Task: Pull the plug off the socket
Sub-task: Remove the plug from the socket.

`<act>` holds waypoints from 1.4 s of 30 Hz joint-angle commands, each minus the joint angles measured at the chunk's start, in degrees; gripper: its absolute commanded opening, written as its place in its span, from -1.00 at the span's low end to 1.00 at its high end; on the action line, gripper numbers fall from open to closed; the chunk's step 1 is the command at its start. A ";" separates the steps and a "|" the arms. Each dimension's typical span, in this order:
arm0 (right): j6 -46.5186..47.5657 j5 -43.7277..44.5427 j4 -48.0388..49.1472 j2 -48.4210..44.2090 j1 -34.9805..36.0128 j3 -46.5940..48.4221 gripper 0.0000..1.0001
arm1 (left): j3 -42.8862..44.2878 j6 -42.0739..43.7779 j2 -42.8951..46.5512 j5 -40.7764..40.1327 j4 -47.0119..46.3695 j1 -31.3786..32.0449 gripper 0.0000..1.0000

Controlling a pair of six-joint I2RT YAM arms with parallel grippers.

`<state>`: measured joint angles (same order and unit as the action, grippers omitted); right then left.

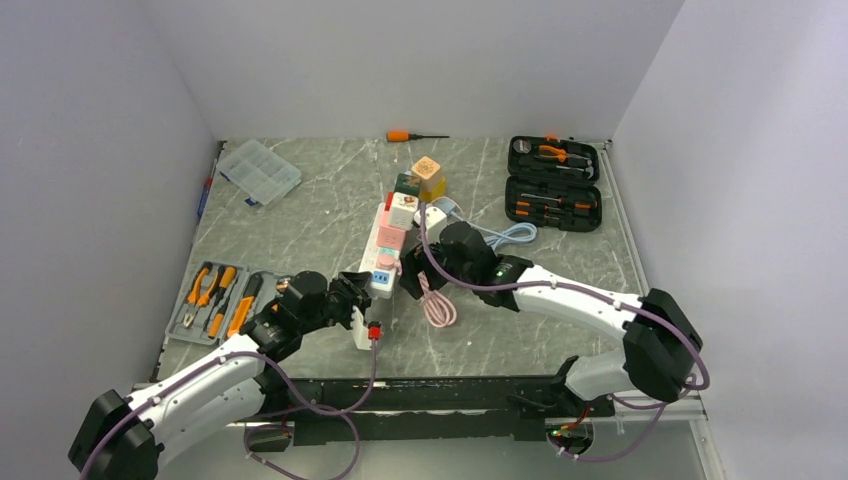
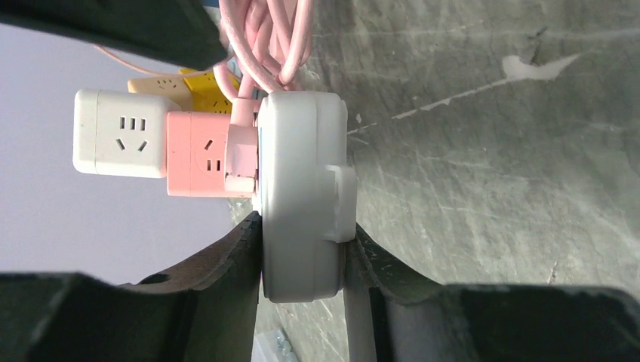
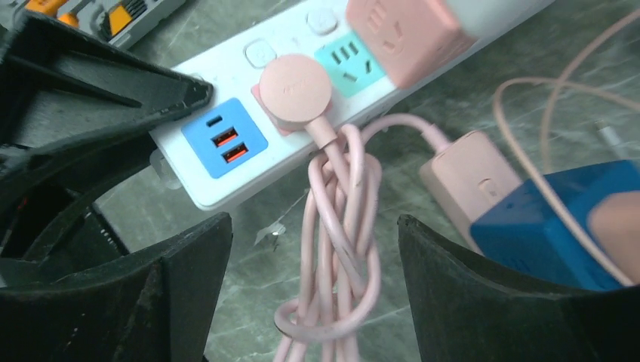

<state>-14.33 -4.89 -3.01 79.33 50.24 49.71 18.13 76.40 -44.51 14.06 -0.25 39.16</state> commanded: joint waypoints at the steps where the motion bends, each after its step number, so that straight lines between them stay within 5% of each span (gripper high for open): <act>1: 6.30 9.61 0.86 -3.63 3.43 0.47 0.65 | 3.74 3.65 1.75 0.79 1.77 0.09 -0.75; 7: 13.29 19.99 -0.40 0.00 8.86 3.25 0.64 | 7.95 2.74 -0.60 -0.48 4.92 0.07 -0.96; 27: 25.77 42.48 22.58 18.45 16.64 4.64 0.41 | 10.86 4.46 -1.46 1.34 10.22 0.07 -1.00; 35: 25.42 43.81 24.57 19.75 17.99 6.09 -0.39 | 10.96 6.10 -0.86 1.67 13.48 0.08 -1.00; 42: 21.98 42.86 24.19 18.74 17.98 5.08 -0.86 | 10.26 7.25 -0.87 1.69 13.73 0.12 -1.00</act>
<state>10.85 39.79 14.63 99.04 68.03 52.95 25.56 86.06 -46.39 11.55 14.48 38.83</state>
